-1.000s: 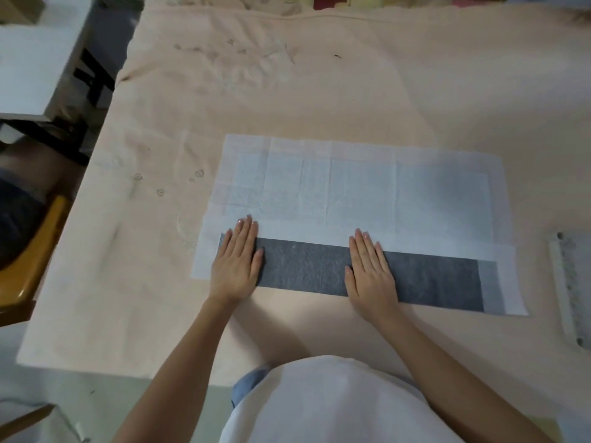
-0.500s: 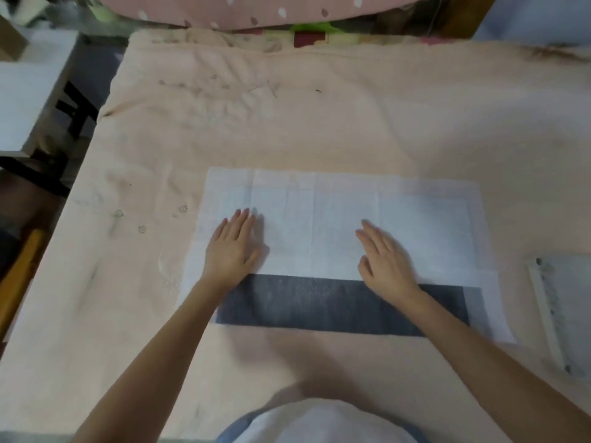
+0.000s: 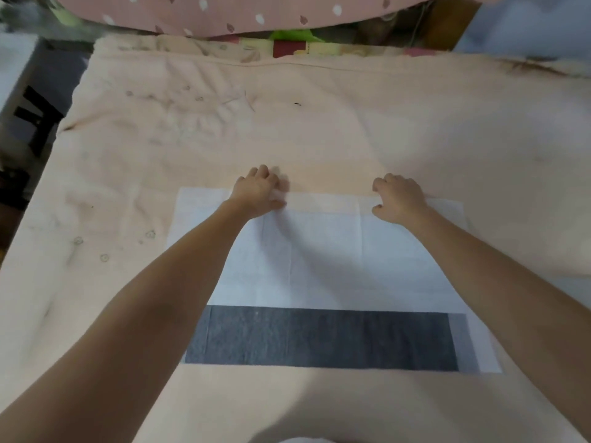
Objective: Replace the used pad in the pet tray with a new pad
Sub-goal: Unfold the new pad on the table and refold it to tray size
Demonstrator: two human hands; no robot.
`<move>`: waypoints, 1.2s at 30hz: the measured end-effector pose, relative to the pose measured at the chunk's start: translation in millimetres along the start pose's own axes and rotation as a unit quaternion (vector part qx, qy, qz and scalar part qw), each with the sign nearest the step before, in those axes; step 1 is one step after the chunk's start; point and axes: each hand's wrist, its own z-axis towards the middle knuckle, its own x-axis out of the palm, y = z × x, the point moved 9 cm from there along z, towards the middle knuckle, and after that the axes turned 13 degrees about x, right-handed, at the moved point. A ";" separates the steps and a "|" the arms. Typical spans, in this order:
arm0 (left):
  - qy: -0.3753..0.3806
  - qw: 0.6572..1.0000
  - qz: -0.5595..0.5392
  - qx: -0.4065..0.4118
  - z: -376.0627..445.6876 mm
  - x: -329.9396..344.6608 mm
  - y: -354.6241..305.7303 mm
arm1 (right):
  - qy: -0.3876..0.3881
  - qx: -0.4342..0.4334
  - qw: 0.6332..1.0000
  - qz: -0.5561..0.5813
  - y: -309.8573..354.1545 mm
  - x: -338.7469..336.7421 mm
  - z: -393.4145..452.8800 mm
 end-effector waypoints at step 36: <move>-0.145 0.976 0.083 0.137 -223.2 41.6 -90.9 | -0.179 -0.150 0.960 0.153 -22.1 42.1 -228.8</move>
